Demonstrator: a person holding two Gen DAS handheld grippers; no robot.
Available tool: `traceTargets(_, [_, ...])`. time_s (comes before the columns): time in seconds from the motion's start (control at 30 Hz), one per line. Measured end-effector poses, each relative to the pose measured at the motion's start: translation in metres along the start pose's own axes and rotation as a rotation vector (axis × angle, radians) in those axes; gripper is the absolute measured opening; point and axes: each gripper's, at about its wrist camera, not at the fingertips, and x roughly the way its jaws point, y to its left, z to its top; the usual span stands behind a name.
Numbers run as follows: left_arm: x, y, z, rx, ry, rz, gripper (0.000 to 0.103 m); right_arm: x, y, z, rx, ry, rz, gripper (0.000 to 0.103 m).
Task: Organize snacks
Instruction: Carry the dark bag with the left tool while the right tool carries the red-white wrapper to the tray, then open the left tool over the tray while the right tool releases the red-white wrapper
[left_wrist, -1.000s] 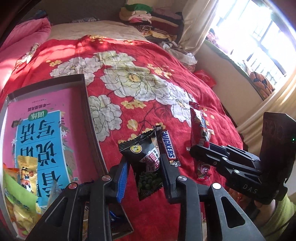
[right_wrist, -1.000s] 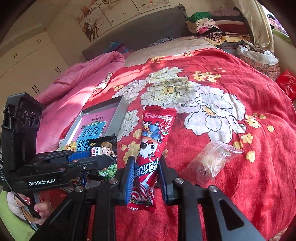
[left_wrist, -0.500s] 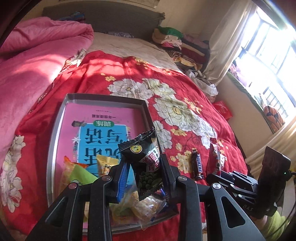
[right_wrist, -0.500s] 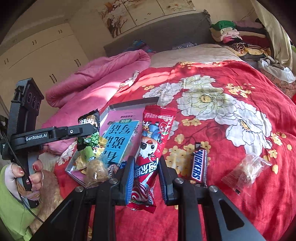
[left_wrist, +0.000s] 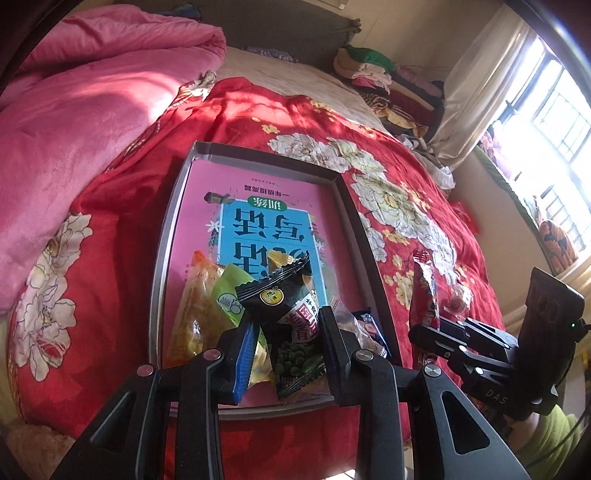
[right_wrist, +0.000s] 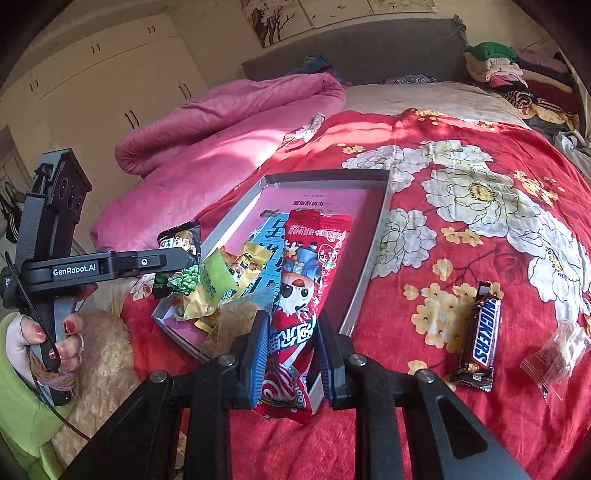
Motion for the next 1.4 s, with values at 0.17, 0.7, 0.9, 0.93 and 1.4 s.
traceTargets(0.17, [0.008,-0.009,-0.005,0.049,0.026,0.007,0.033,0.011,0.0,0.001,-0.003,0.026,-0.019,0.025])
traceTargets(0.7, [0.026,-0.013,-0.012,0.076,0.079,0.011,0.033,0.03,0.006,0.004,-0.013,0.06,-0.041,0.025])
traceTargets(0.9, [0.027,-0.013,-0.013,0.077,0.083,0.009,0.034,0.031,0.009,0.003,-0.022,0.063,-0.039,0.025])
traceTargets(0.93, [0.027,-0.013,-0.013,0.074,0.084,0.008,0.034,0.031,0.009,0.003,-0.019,0.062,-0.038,0.025])
traceTargets(1.4, [0.03,-0.01,-0.012,0.059,0.096,-0.004,0.035,0.013,-0.002,0.006,0.038,0.018,-0.033,0.032])
